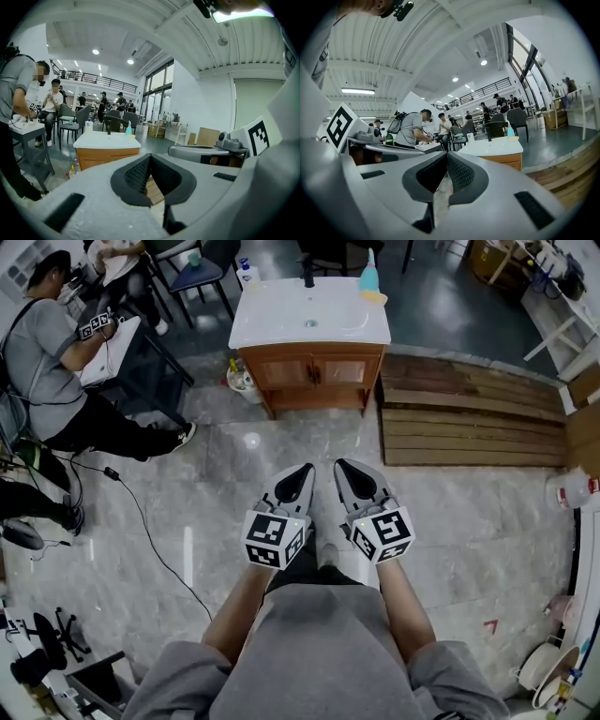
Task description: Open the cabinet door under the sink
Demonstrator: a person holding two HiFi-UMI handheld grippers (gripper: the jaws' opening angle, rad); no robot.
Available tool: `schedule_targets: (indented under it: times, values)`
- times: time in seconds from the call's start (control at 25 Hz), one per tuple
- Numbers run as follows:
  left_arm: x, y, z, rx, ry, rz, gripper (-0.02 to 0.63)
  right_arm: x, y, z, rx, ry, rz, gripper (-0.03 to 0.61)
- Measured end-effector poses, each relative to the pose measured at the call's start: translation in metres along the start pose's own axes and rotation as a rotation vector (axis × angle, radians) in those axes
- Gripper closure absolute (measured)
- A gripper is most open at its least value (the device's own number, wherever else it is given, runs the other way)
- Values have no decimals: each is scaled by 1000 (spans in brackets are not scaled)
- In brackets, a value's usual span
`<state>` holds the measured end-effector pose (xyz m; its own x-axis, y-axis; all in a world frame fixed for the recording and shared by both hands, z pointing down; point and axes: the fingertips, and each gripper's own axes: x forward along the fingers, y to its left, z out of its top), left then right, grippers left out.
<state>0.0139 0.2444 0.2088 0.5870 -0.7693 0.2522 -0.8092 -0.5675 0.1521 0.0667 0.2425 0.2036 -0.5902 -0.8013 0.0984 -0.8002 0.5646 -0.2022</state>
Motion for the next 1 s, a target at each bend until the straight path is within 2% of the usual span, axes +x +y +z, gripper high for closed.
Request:
schedule_targets:
  times: [0.68, 1.0]
  values:
    - [108, 108, 15, -36, 49, -49, 606, 138, -61, -4, 51, 60, -23, 568]
    - [150, 165, 13, -75, 80, -61, 606, 200, -92, -8, 80, 83, -69, 568]
